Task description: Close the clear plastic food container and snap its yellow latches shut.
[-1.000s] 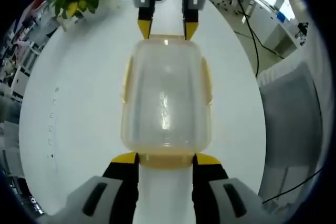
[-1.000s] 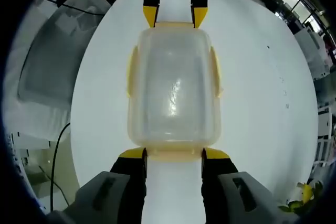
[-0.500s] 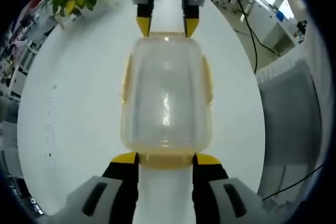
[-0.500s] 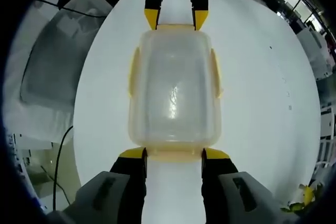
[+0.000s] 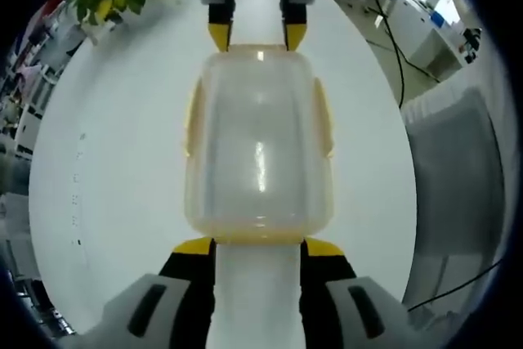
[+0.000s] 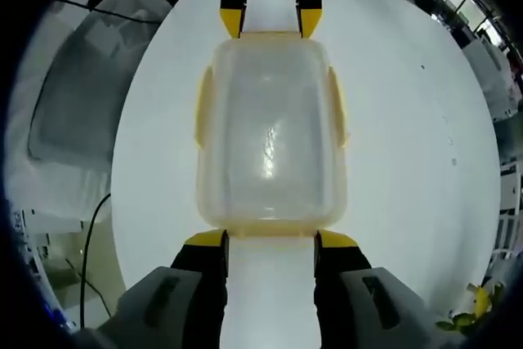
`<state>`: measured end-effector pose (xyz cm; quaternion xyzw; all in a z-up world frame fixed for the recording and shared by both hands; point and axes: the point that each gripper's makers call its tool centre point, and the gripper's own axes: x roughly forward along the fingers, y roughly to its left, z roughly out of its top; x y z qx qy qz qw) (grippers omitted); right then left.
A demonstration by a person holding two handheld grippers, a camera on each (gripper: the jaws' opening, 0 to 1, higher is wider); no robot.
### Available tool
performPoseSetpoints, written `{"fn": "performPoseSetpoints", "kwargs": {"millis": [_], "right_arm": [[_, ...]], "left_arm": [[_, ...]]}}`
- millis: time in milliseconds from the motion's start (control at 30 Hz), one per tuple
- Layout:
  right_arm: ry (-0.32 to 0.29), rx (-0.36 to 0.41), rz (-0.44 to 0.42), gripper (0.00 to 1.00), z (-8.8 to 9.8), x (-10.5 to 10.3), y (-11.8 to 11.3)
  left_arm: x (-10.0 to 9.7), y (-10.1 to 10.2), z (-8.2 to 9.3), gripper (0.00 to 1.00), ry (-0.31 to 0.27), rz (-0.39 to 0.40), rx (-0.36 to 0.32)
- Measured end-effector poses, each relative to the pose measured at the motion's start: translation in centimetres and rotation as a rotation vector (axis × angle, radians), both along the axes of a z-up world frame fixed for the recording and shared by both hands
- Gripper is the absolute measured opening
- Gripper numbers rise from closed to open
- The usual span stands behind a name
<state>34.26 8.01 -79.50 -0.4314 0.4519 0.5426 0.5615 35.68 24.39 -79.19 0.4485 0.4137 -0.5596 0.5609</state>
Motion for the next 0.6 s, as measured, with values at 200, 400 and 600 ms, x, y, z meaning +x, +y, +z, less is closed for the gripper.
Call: {"fn": "performPoseSetpoints", "kwargs": {"millis": [200, 400, 600], "right_arm": [[0.014, 0.016, -0.05, 0.39, -0.6, -0.1, -0.3], [0.097, 0.045, -0.157, 0.34, -2.1, -1.6, -1.0], [0.146, 0.005, -0.348, 0.37, -3.9, -3.0, -4.6]], "left_arm": [[0.2, 0.3, -0.7, 0.35, -0.011, 0.007, 0.022], [-0.2, 2.0, -2.4, 0.32, 0.013, 0.068, 0.077], [-2.3, 2.9, -2.1, 0.33, 0.199, 0.294, -0.04]]}}
